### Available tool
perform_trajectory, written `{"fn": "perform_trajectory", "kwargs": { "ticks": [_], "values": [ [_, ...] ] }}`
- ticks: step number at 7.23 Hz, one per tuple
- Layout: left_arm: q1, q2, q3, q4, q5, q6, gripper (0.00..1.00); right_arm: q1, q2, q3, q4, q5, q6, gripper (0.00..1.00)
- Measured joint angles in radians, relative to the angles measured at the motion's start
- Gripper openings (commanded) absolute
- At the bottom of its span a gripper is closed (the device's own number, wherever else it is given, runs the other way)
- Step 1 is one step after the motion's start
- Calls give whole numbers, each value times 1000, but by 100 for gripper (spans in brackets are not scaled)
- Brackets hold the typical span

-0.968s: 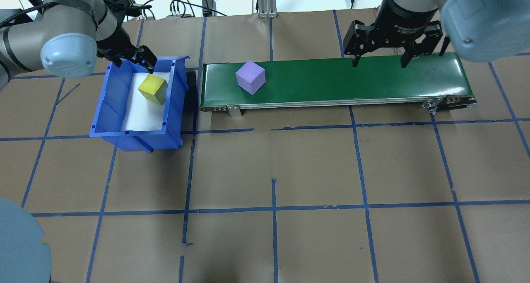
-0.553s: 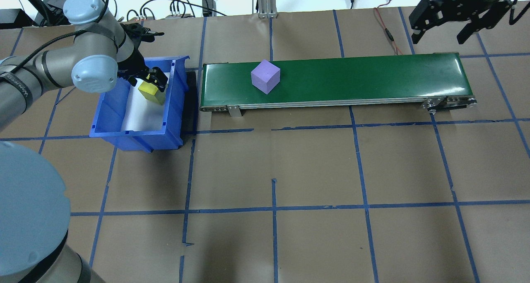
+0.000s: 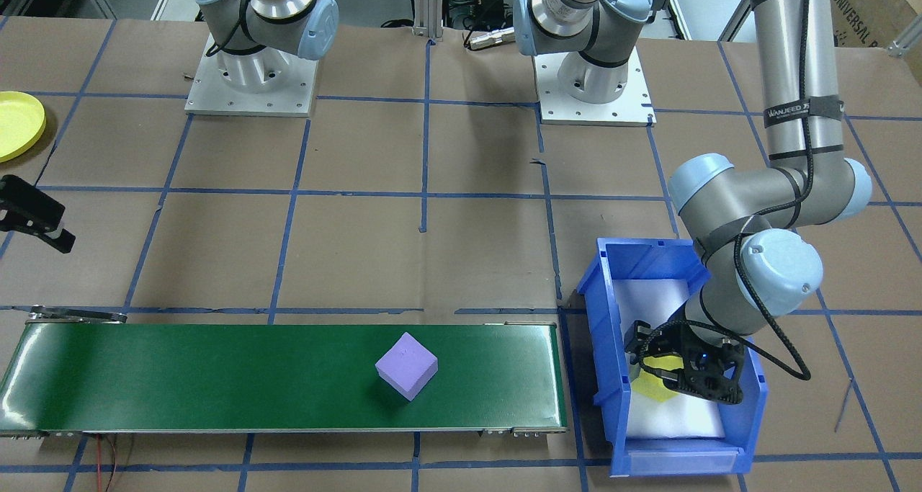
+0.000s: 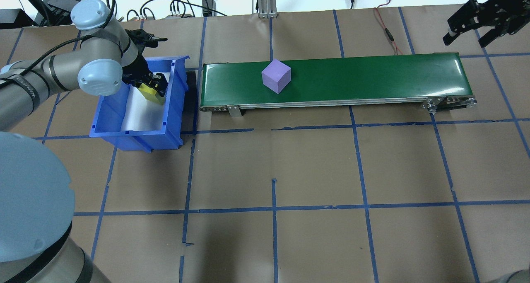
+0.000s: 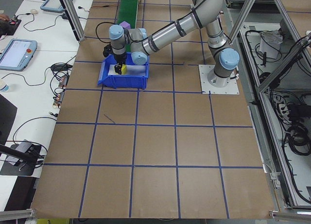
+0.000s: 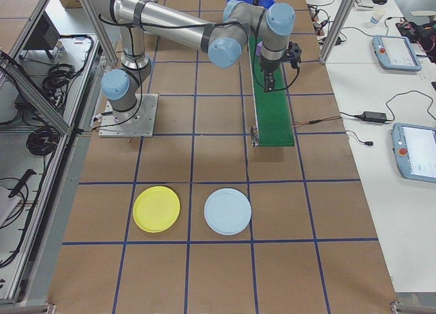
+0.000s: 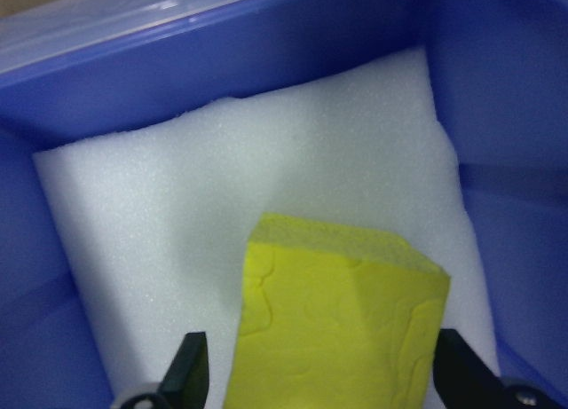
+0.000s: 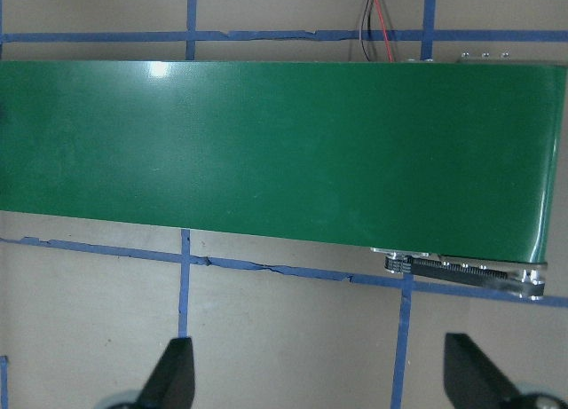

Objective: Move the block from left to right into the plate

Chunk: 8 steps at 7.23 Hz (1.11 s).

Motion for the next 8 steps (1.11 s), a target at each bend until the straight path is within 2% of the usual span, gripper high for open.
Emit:
{"fn": "perform_trajectory", "kwargs": {
  "ticks": [1,3,5,6,8],
  "values": [
    [-1,32,7,-6,2,-1,40,-10,43,9,-32,29,-52,100],
    [-17,157,16,-39,-5,-4,40,-14,91,61,-94,65,-81,100],
    [-95,262,25,-46,-64,-35,40,-14,94,137,-145,78,-78,100],
    [-151,273,27,-23,-79,-87,40,-13,94,153,-152,91,-77,100],
    [-243,212,25,78,-86,-219,40,-13,97,169,-157,124,-78,100]
  ]
}}
